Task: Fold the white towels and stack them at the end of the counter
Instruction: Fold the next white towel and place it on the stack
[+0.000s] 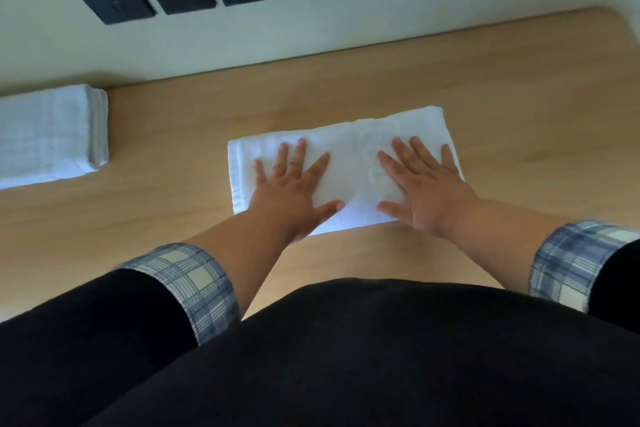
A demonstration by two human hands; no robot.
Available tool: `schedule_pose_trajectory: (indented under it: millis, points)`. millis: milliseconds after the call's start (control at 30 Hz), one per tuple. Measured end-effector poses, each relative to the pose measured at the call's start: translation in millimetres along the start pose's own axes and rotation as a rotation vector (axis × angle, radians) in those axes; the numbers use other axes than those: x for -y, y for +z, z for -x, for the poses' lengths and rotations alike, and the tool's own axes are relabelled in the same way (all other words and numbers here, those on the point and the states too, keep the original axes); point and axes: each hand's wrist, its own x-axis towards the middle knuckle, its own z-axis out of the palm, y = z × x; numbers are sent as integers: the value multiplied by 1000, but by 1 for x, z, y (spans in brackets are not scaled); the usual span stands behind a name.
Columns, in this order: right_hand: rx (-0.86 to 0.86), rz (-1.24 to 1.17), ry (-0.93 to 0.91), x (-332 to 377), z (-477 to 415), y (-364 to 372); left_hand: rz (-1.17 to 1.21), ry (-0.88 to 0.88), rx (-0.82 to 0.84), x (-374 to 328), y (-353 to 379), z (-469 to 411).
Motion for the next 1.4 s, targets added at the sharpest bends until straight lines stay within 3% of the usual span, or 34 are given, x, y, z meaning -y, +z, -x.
schedule_pose_trajectory:
  millis: [100, 233, 367, 433, 733, 900, 1067, 1233, 1400]
  points:
    - [26, -20, 35, -6, -3, -5, -35, 56, -39, 6, 7, 5]
    - [-18, -232, 157, -21, 3, 1, -42, 91, -138, 36, 15, 21]
    - [-179, -776, 345, -33, 4, 8, 402, -298, -173, 54, 22, 31]
    - [-177, -888, 343, -39, 1, 5, 653, -432, -153, 54, 26, 34]
    - [79, -1490, 364, -63, -16, -8, 1093, -580, -85, 45, 17, 38]
    - [134, -1606, 428, -66, -25, -13, 1322, -646, -52, 43, 12, 37]
    - [169, -1683, 451, -70, -27, -18, 1386, -749, -90, 37, 10, 36]
    - [130, -1728, 422, -65, -17, -33, 1468, -800, 27, 39, -22, 44]
    - [69, -1699, 264, -47, -11, -72, 1493, -738, -233, 43, -51, 85]
